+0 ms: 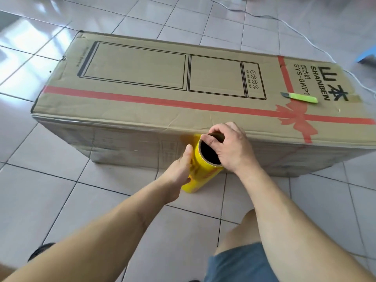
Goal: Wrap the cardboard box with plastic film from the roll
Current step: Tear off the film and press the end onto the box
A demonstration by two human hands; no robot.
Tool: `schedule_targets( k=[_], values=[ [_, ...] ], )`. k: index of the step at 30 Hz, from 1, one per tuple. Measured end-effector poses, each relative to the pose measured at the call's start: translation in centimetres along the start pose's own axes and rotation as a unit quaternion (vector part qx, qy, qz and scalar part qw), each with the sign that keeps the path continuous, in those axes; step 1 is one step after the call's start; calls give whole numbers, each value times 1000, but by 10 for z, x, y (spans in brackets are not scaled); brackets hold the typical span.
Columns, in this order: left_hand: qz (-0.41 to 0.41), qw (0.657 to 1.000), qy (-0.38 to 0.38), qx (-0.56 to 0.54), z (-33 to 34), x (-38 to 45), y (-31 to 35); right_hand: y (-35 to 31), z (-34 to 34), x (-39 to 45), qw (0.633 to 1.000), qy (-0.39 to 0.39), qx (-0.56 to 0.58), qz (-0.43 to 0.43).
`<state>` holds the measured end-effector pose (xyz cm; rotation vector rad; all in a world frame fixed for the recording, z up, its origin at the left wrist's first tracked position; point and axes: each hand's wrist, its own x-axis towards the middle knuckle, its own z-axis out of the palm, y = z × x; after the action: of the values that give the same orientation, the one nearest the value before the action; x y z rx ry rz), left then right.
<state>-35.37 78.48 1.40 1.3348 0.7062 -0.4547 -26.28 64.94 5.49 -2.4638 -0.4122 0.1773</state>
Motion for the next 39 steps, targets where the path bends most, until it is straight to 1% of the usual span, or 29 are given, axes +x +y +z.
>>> schedule_targets(
  k=[2,3,5,6,8,10,12,15,19,23,25,27,29,32,34,37,39],
  values=[
    [32,995,26,95,-3,6,0,-2,-1,-1,1000,4,-8,-6],
    [55,986,38,150,-5,8,1,-3,-2,-1,1000,5,-7,-7],
    [110,954,74,270,-9,12,6,-6,-4,-4,1000,3,-7,-6],
    [150,934,92,310,-13,15,7,-8,-5,-5,1000,2,-11,-5],
    [236,902,106,346,-22,22,7,-12,-7,-7,1000,1,-24,-2],
    [301,874,104,367,-29,25,6,-16,-8,-8,999,-2,-33,3],
    [357,856,96,362,-35,30,3,-18,-8,-11,999,-8,-43,6],
    [415,838,79,346,-45,35,8,-19,-7,-14,996,-40,-78,9],
    [434,829,48,351,-55,41,22,-28,-3,-17,993,-63,-87,39],
    [447,833,5,325,-64,52,28,-50,8,-20,991,-43,-114,58],
    [444,824,-19,352,-68,53,31,-60,14,-18,987,-43,-136,69],
    [437,800,-37,409,-73,50,37,-68,21,-14,983,-48,-162,77],
    [439,777,-40,450,-77,48,43,-71,26,-10,978,-48,-186,84],
    [427,761,-42,487,-83,46,48,-70,31,-13,968,-40,-232,83],
    [423,754,-37,501,-84,46,49,-68,31,-15,963,-37,-256,74],
    [441,749,-27,494,-84,46,49,-68,31,-15,956,-41,-284,63],
    [450,747,-33,489,-84,49,48,-69,33,-15,950,-26,-308,50]
  ],
)
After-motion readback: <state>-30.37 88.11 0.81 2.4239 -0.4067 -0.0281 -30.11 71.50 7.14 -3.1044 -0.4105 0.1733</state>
